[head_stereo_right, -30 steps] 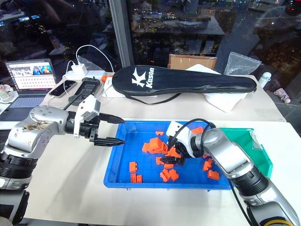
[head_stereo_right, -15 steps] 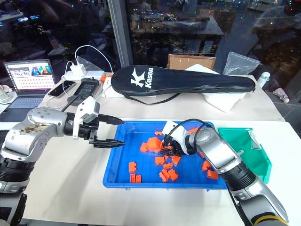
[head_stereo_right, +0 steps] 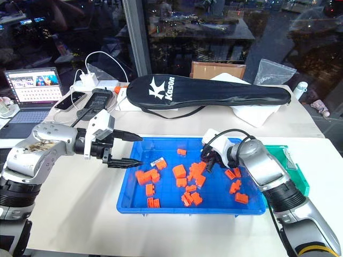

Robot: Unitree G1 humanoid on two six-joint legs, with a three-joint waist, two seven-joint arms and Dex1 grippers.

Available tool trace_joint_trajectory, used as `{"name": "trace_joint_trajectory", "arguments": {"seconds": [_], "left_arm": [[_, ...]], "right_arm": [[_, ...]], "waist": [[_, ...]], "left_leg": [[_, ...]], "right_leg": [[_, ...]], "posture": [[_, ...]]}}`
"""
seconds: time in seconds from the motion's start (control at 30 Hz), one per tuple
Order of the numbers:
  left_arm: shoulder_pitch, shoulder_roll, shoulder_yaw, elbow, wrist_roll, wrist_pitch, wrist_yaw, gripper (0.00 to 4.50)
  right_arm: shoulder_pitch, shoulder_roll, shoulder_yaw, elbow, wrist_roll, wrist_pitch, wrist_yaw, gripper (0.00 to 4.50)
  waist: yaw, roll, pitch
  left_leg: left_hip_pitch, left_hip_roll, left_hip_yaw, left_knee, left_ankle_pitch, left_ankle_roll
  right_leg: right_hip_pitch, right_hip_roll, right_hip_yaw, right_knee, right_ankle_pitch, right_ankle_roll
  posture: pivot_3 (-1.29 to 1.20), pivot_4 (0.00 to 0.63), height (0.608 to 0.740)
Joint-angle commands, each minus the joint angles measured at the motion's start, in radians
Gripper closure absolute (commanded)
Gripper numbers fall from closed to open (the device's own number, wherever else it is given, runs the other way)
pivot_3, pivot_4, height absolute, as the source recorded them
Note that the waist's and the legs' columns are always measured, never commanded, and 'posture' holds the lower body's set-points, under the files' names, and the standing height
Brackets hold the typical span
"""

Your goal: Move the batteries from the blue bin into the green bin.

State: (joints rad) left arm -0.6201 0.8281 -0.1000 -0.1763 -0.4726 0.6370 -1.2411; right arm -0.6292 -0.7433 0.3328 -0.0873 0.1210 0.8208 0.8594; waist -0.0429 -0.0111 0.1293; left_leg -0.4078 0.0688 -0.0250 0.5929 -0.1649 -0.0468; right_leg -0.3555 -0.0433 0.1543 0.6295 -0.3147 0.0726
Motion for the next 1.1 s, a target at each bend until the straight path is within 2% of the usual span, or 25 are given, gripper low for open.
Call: {"name": "trace_joint_trajectory", "arguments": {"seconds": [0.03,0.1,0.2,0.4,0.63,0.87,1.1], "left_arm": [[-0.012,0.002,0.012,-0.004,-0.001,-0.014,-0.003,0.00],[-0.011,0.002,0.012,-0.002,0.000,-0.015,-0.002,0.00],[-0.004,0.011,0.017,0.001,0.006,-0.019,-0.001,0.00],[0.029,0.056,0.014,0.023,0.057,-0.054,-0.003,0.00],[0.081,0.100,0.044,-0.003,0.060,-0.047,0.001,0.00],[0.161,0.154,0.106,-0.050,0.041,-0.027,0.017,0.00],[0.211,0.164,0.141,-0.103,0.018,0.000,0.047,0.00]], "right_arm": [[-0.024,0.007,-0.048,-0.021,0.007,0.002,-0.004,4.46],[-0.030,0.016,-0.056,-0.028,0.016,0.009,-0.002,4.46],[-0.042,0.044,-0.069,-0.061,0.062,0.025,0.029,3.71],[-0.100,0.105,0.010,-0.061,0.034,-0.035,0.042,1.64],[-0.223,0.250,0.130,0.131,-0.032,-0.159,0.076,1.64],[-0.300,0.393,0.152,0.356,-0.064,-0.269,0.094,1.64],[-0.305,0.448,0.192,0.469,-0.123,-0.328,0.137,1.64]], "waist": [[-0.001,0.000,0.000],[0.000,0.000,0.000],[0.000,0.000,0.000],[-0.003,0.000,0.000],[-0.005,0.000,0.000],[0.000,-0.001,0.000],[0.000,-0.001,0.000]], "left_leg": [[0.000,0.000,0.000,0.000,0.000,0.000],[0.000,0.000,0.000,0.000,0.000,0.000],[0.000,0.000,0.000,0.000,0.000,0.000],[0.000,0.000,0.000,0.000,0.000,0.000],[0.001,0.000,0.000,-0.001,0.000,0.000],[0.000,0.001,0.000,-0.001,0.000,0.000],[0.001,0.001,0.000,-0.001,0.000,0.000]], "right_leg": [[0.000,0.000,0.000,0.000,0.000,0.000],[0.000,0.000,0.000,0.000,0.000,0.000],[0.000,0.000,0.000,0.000,0.000,0.000],[0.000,0.000,0.000,0.000,0.000,0.000],[-0.001,0.000,0.000,0.000,0.000,0.000],[-0.002,0.000,-0.003,0.001,0.001,-0.003],[-0.002,0.000,-0.003,0.002,0.001,-0.003]], "posture": [[0.00,0.150,0.731],[0.00,0.150,0.731],[0.00,0.150,0.731],[0.00,0.150,0.731],[0.00,0.150,0.731],[0.00,0.150,0.731],[0.00,0.150,0.731]]}}
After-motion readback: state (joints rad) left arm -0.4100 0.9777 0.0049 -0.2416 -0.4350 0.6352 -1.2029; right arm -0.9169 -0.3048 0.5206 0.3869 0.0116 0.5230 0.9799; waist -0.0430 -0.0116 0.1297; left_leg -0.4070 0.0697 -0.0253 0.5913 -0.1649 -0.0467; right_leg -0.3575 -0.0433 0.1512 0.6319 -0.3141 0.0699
